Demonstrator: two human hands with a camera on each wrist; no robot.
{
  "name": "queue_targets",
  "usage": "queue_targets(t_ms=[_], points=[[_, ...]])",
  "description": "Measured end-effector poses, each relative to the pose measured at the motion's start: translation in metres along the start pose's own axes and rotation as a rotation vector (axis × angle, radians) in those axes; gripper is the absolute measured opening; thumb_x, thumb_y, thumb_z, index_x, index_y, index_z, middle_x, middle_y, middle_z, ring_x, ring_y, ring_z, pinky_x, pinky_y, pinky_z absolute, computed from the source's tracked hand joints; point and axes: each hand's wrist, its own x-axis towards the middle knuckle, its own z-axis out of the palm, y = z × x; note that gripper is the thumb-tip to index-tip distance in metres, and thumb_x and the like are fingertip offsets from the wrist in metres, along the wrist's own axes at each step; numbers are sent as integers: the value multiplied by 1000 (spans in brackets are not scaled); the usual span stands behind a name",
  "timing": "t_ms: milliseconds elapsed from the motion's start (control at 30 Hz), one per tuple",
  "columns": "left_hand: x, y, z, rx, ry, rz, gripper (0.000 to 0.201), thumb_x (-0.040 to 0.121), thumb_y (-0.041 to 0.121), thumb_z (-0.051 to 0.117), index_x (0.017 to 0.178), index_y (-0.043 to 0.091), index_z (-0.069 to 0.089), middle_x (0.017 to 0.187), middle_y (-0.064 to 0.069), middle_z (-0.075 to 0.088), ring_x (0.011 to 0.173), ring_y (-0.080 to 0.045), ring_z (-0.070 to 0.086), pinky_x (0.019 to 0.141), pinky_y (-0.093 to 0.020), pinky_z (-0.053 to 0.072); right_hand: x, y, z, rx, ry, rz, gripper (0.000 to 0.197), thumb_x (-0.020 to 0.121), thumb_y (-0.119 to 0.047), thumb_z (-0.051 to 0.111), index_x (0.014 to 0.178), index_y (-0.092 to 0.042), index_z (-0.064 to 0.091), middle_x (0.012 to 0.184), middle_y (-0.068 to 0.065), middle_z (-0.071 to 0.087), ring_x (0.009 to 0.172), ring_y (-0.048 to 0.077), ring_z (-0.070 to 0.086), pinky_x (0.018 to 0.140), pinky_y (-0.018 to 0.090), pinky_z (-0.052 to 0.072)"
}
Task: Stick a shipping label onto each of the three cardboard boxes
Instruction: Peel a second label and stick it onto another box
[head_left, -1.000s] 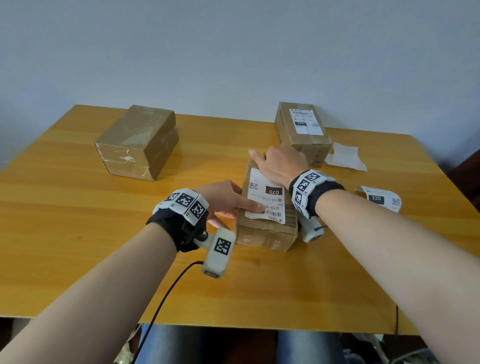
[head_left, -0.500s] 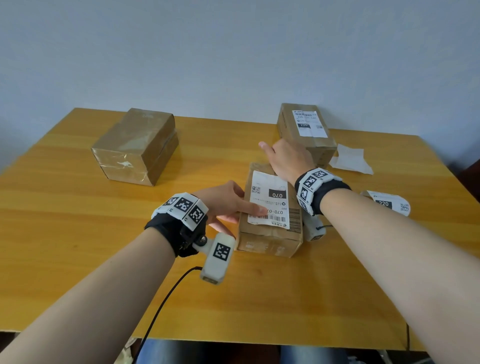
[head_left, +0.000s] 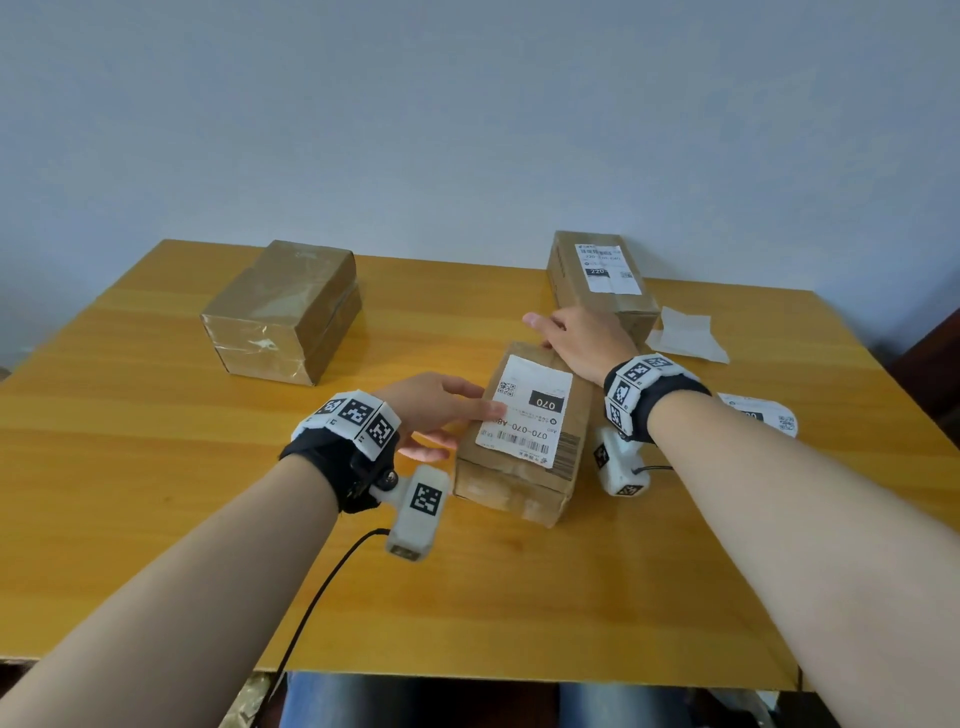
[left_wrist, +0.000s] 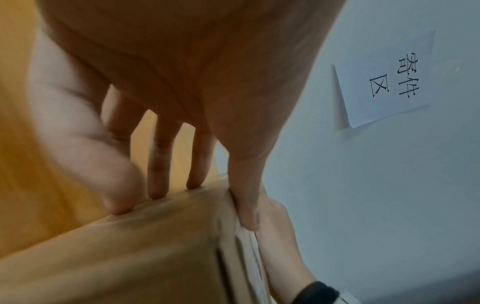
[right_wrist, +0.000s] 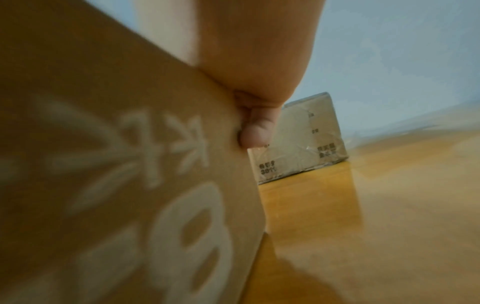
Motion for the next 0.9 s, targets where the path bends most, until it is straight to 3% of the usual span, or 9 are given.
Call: queue_targets(t_ms=[167,300,367,400,467,567,667,800,900], points=[[-6,2,-10,94,123,39,31,83,55,77,103,31,76,101,5,79,76,-9,66,53,-20,49,-16,-7,-12,-151,-164,-118,69,91,-83,36,142,-39,48,84,-13,63,79,13,69,72,36,58],[-10,-1,-21,104,224,73,35,85,48,78,111,26,74,107,-1,76,80,-14,65,58,-24,53,-26,-10,-15,-101,-210,-141,59,100,-69,41,152,-42,46,120,-7,71,116,23,67,95,45,56],[-12,-3,-24,104,313,84,48,87,49,74,125,20,66,116,-3,70,90,-20,62,67,-32,54,-32,-11,-18,-73,-201,-147,47,106,-58,41,144,-39,59,139,-6,67,128,23,61,105,47,50],[-14,-4,-24,111,361,83,56,88,50,73,133,19,59,126,-5,62,99,-22,59,69,-35,54,-36,-12,-19,-31,-181,-139,41,108,-52,43,134,-35,69,135,-6,70,124,23,63,102,43,50],[-19,-5,-23,127,459,71,76,86,56,72,147,20,44,145,-11,40,108,-25,52,67,-35,53,-44,-14,-18,55,-135,-86,37,109,-44,45,111,-26,78,109,-4,77,101,24,70,83,37,54],[-24,-7,-20,78,550,51,84,88,59,67,153,19,32,153,-13,21,112,-31,51,76,-40,54,-55,-19,-22,82,-104,88,40,108,-44,48,106,-14,75,95,3,75,71,23,68,68,41,58],[-23,-7,-16,-6,559,70,82,93,59,60,157,22,25,158,-12,21,131,-37,47,82,-46,54,-65,-23,-31,12,-110,194,49,106,-45,48,90,-5,72,82,16,77,54,25,64,64,41,59],[-25,-6,-7,-143,433,239,65,103,47,50,158,22,25,160,-4,36,134,-31,49,93,-54,55,-81,-28,-35,77,-291,223,61,105,-54,46,71,-8,67,51,5,63,38,21,56,56,31,52],[-24,-3,-4,-95,412,376,58,106,42,44,157,21,27,154,-1,44,123,-28,59,82,-46,60,-88,-30,-39,188,-270,175,65,106,-57,43,73,-7,69,52,6,65,39,21,58,60,34,58]])
